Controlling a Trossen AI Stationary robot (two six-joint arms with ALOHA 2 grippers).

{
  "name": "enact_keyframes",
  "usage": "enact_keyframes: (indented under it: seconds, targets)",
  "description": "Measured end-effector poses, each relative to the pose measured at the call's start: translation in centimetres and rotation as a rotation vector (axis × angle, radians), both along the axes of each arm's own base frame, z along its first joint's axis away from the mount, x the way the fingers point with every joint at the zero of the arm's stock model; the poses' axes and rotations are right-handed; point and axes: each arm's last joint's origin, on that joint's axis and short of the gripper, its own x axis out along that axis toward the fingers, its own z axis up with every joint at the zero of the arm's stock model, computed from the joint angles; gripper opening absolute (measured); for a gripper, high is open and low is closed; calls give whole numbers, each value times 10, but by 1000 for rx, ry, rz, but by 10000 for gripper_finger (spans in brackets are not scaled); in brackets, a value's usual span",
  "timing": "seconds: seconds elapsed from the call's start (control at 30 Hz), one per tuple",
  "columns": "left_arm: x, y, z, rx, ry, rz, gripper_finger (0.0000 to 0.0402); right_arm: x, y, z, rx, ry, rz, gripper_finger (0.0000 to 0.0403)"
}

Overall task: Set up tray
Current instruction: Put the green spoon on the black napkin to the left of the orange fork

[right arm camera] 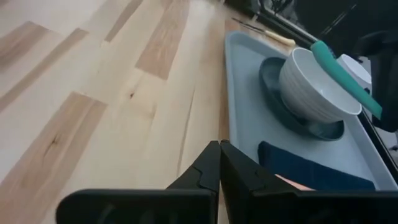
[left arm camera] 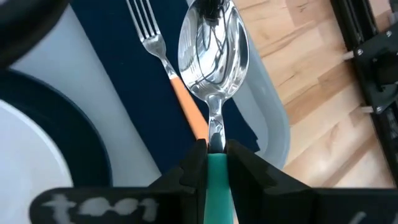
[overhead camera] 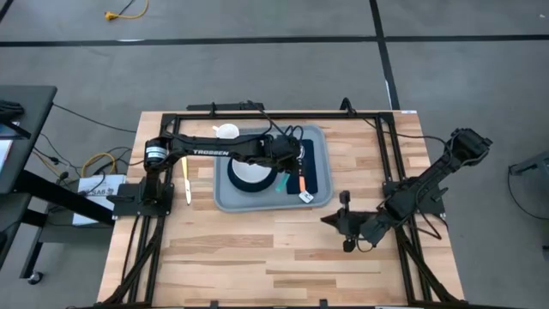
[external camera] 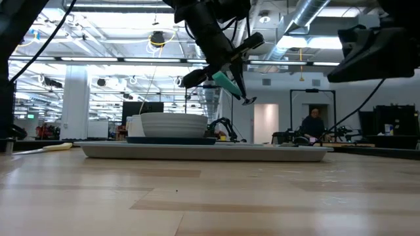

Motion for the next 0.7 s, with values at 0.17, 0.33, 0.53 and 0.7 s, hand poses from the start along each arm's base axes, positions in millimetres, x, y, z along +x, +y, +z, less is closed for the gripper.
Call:
enact_keyframes:
  seconds: [0.17, 0.33, 0.53, 0.7]
  targets:
    - [0, -3, 0, -27, -1, 8, 37, 0, -1, 1, 0, -4, -4, 3]
    - [0, -4, 0, -20, 0, 3, 37, -1, -1, 1, -3, -2, -4, 3]
    - [4, -13, 2, 12, -37, 1, 37, -1, -1, 1, -3, -3, -6, 3]
    - [11, -15, 8, 72, -114, -67, 37, 0, -1, 1, -15, -13, -26, 3]
